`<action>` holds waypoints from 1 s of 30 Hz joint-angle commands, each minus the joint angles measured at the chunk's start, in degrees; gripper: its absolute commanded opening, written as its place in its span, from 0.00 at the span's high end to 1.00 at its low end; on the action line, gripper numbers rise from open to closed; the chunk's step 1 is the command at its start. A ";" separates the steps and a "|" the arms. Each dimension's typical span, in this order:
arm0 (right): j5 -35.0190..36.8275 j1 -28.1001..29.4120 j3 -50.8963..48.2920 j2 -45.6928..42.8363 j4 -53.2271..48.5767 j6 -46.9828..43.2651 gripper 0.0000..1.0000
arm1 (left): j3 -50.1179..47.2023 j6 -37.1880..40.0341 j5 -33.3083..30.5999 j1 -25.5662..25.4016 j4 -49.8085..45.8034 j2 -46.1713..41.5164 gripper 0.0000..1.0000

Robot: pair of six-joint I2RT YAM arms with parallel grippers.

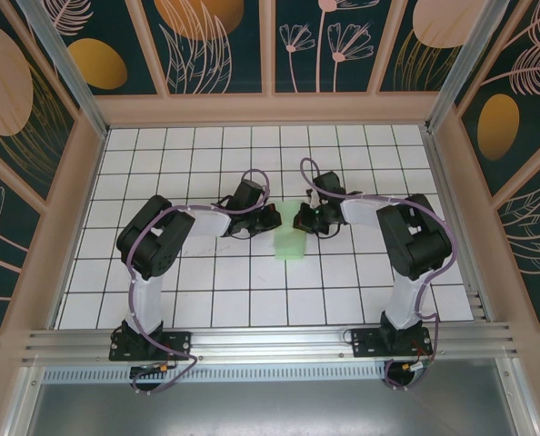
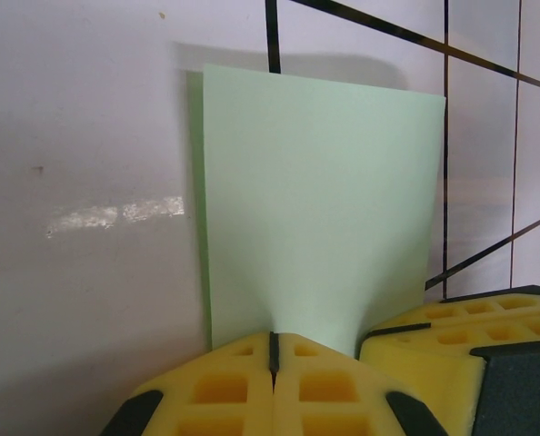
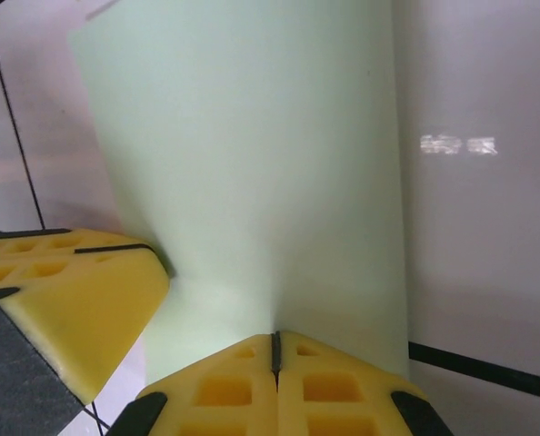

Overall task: Fold a paper plane with a square sheet of paper (pick it up from the middle)
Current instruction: Fold the square sheet of paper in half at the center of the table.

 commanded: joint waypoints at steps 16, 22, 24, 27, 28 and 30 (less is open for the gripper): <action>0.46 -5.05 -8.93 -13.30 6.86 -1.24 1.00 | -4.78 -0.27 -5.44 0.02 -9.64 3.92 0.98; -1.00 -1.69 -2.81 -7.00 8.51 -0.14 1.00 | -4.37 -0.27 -5.00 -0.01 -9.79 4.17 0.98; -1.86 -0.85 -1.50 -3.76 9.58 -0.07 1.00 | -4.17 -0.24 -4.92 -0.01 -9.98 4.27 0.98; -3.44 -0.72 -1.24 -1.09 11.70 0.74 1.00 | -4.17 -0.27 -4.91 0.02 -10.16 4.27 0.98; -3.38 -0.82 -1.47 -0.62 12.50 0.98 1.00 | -4.26 -0.38 -4.87 -0.02 -10.16 4.34 0.98; -3.30 -1.21 -1.82 0.33 13.18 1.02 1.00 | -4.23 -0.42 -4.91 0.00 -10.31 4.32 0.98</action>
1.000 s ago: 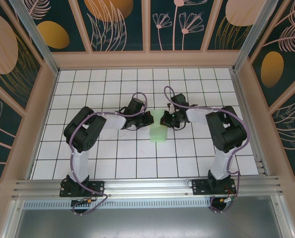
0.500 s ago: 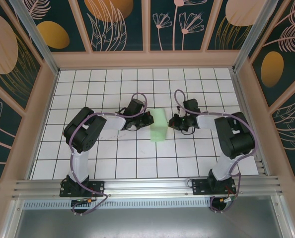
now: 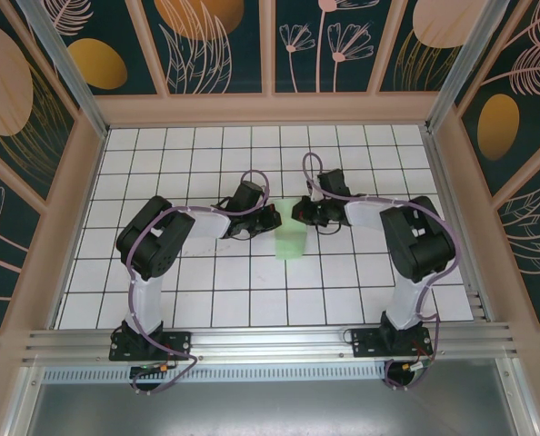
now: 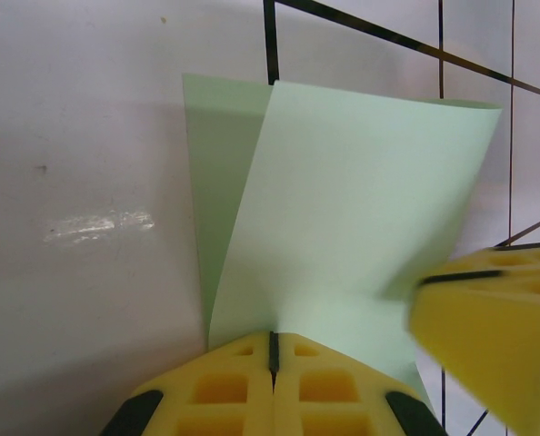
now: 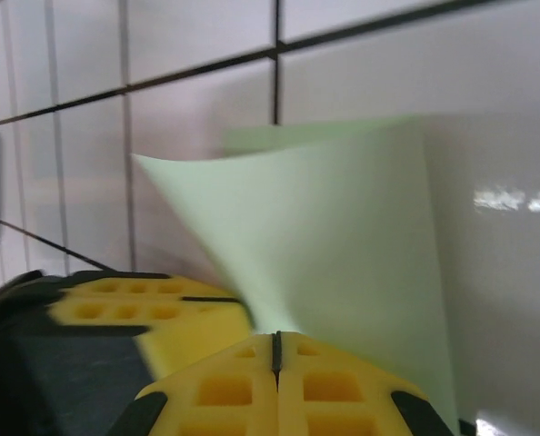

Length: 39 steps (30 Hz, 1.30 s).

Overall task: Fold a paper plane with a square sheet of paper (pick it up from the middle)
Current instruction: Fold the square sheet of paper in half at the center of the table.

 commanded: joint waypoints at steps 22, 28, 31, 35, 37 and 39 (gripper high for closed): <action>6.16 -3.31 -1.69 -5.42 4.70 0.50 1.00 | -3.30 0.83 -4.63 0.25 -13.67 4.21 0.99; -0.99 -0.57 1.01 1.07 6.55 1.42 1.00 | -3.30 1.06 -5.25 0.23 -14.24 3.83 0.98; -0.31 -0.80 2.28 3.78 6.25 1.47 1.00 | -3.39 1.17 -5.25 0.19 -14.27 3.86 0.98; 2.60 -2.95 2.41 6.00 7.76 2.67 1.00 | -3.47 1.22 -5.08 0.21 -14.29 3.90 0.98; 5.36 -4.19 2.60 7.21 7.95 2.92 1.00 | -3.80 1.14 -5.03 0.18 -14.20 3.84 0.99; 7.47 -5.58 2.71 8.10 8.37 3.48 1.00 | -3.82 1.13 -4.96 0.21 -14.14 3.58 0.98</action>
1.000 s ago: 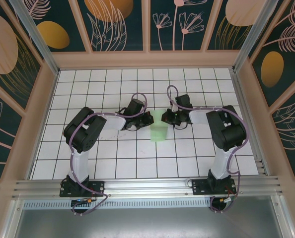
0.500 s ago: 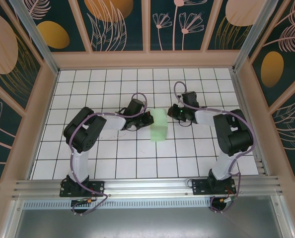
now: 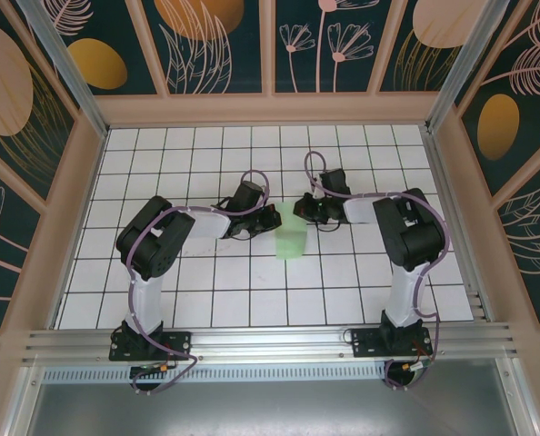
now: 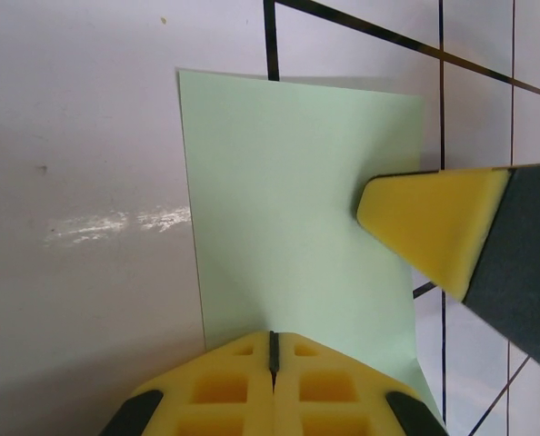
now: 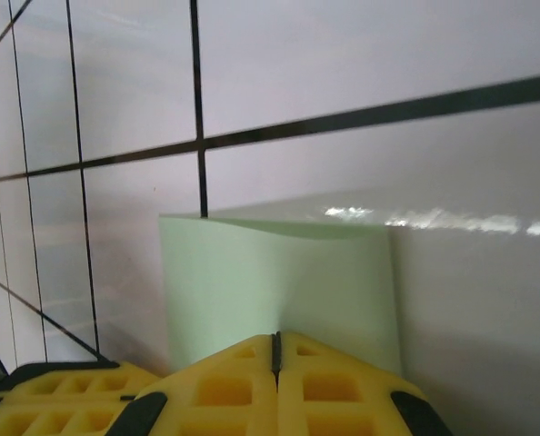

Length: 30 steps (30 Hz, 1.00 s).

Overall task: Fold a paper plane with a square sheet of paper (pick it up from the middle)
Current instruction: Fold the square sheet of paper in half at the center of the table.

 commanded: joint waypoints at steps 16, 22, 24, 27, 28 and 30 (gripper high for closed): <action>11.08 -5.49 3.05 -4.83 -0.55 2.53 1.00 | -4.91 1.46 -4.88 0.29 -14.07 3.63 0.99; -1.91 -3.83 -2.91 -11.61 -3.24 0.39 1.00 | -4.44 1.52 -5.35 0.25 -14.04 3.76 0.99; -5.10 -2.11 -4.50 -11.81 -5.26 -0.36 1.00 | -4.50 1.51 -5.57 0.24 -14.04 3.92 0.99; -5.90 0.67 -6.40 -11.86 -8.02 -1.21 1.00 | -4.53 1.42 -6.03 0.22 -13.87 3.94 0.99; -6.44 1.42 -6.96 -11.82 -8.22 -1.27 1.00 | -4.47 1.29 -6.11 0.23 -13.94 3.97 0.99; -7.29 2.49 -7.73 -11.81 -8.37 -1.85 1.00 | -4.43 1.33 -6.23 0.22 -13.87 4.40 0.99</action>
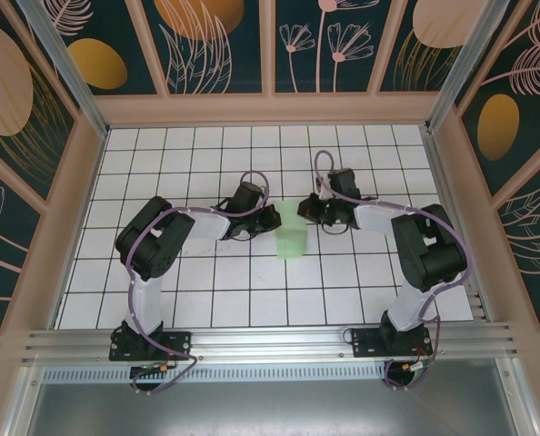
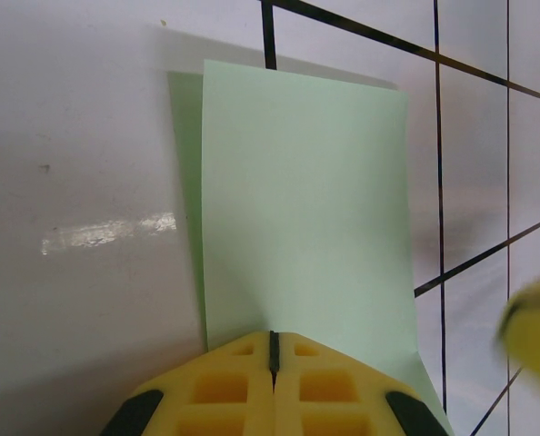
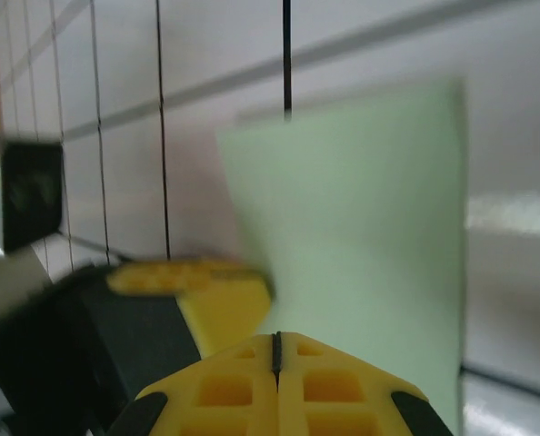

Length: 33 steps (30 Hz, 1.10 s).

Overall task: Fold a paper plane with a square sheet of paper (pick it up from the middle)
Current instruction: Fold the square sheet of paper in half at the center of the table.

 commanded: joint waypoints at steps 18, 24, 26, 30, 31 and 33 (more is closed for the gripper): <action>-3.52 1.81 -6.44 0.31 -8.76 -5.42 1.00 | -3.55 1.14 -6.37 0.36 -14.92 5.03 0.99; -2.90 1.71 -8.91 -1.47 -10.43 -5.75 1.00 | -3.61 1.23 -6.72 0.33 -14.92 5.29 0.99; -2.99 1.72 -10.18 -2.57 -10.51 -5.41 1.00 | -3.58 1.14 -6.76 0.38 -14.75 5.39 0.99; -2.86 1.85 -13.15 -4.86 -11.76 -5.14 1.00 | -3.52 1.20 -6.99 0.35 -14.56 5.64 0.99; -3.19 1.88 -14.00 -5.51 -12.29 -5.05 1.00 | -3.61 1.15 -7.20 0.31 -14.48 5.67 0.99; -3.54 2.10 -15.54 -6.75 -12.87 -4.49 1.00 | -3.52 1.37 -7.25 0.34 -14.39 5.79 0.99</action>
